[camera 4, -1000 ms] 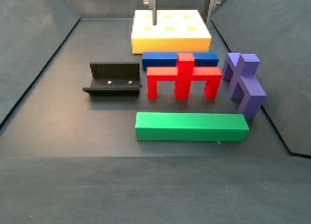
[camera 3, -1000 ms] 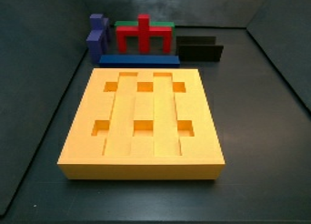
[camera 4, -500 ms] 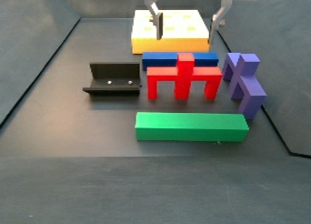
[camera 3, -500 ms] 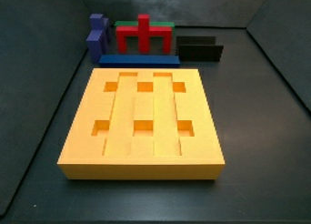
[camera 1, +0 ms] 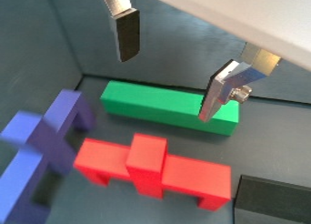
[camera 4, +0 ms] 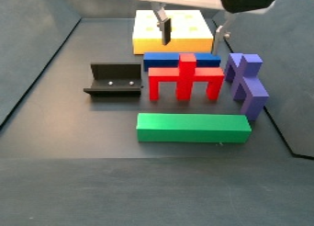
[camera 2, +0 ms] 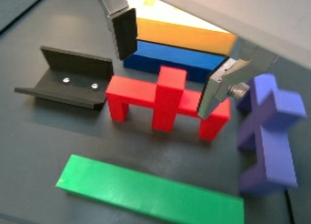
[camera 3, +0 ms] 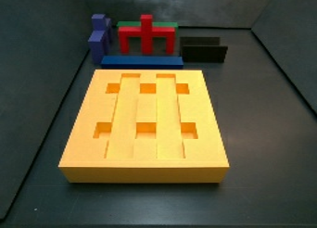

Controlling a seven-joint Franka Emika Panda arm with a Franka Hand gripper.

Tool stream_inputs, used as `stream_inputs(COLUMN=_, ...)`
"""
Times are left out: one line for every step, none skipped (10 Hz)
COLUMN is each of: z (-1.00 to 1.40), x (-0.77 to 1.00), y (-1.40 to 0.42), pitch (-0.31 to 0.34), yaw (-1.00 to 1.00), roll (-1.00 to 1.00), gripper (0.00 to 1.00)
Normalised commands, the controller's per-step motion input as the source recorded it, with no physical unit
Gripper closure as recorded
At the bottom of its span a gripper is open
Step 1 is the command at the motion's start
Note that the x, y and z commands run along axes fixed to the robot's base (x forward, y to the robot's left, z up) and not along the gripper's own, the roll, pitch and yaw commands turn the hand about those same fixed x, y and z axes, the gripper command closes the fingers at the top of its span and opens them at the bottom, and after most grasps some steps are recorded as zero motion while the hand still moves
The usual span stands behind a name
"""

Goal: Pick up the green object. Move up. Move to above the board. Insert the green object.
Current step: Pick up the green object.

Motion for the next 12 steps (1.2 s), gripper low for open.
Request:
stream_inputs(z=0.00, x=0.01, y=0.36, pitch=0.000, yaw=-0.61, roll=-0.06, gripper=0.00)
stream_inputs(z=0.00, x=0.00, y=0.38, pitch=0.000, yaw=-0.61, roll=-0.05, gripper=0.00)
stream_inputs(z=0.00, x=0.00, y=0.40, pitch=0.000, yaw=-0.60, roll=-0.02, gripper=0.00)
stream_inputs(z=0.00, x=0.00, y=0.40, pitch=0.000, yaw=-0.61, roll=-0.02, gripper=0.00)
stream_inputs(z=0.00, x=0.01, y=0.32, pitch=0.000, yaw=-0.69, roll=-0.01, gripper=0.00)
stream_inputs(z=-0.06, x=0.06, y=0.14, pitch=0.027, yaw=-0.88, roll=0.00, gripper=0.00)
stream_inputs(z=-0.07, x=0.09, y=0.10, pitch=0.029, yaw=-0.92, roll=0.00, gripper=0.00)
stream_inputs(z=-0.07, x=0.09, y=0.09, pitch=0.020, yaw=-0.91, roll=-0.02, gripper=0.00)
stream_inputs(z=-0.11, x=0.06, y=0.09, pitch=0.041, yaw=-0.91, roll=-0.02, gripper=0.00)
stream_inputs(z=-0.19, x=0.01, y=0.12, pitch=0.071, yaw=-0.89, roll=-0.01, gripper=0.00)
stream_inputs(z=-0.27, x=0.00, y=0.18, pitch=0.086, yaw=-0.83, roll=-0.01, gripper=0.00)
stream_inputs(z=-0.41, x=0.01, y=0.20, pitch=0.044, yaw=-0.80, roll=-0.03, gripper=0.00)
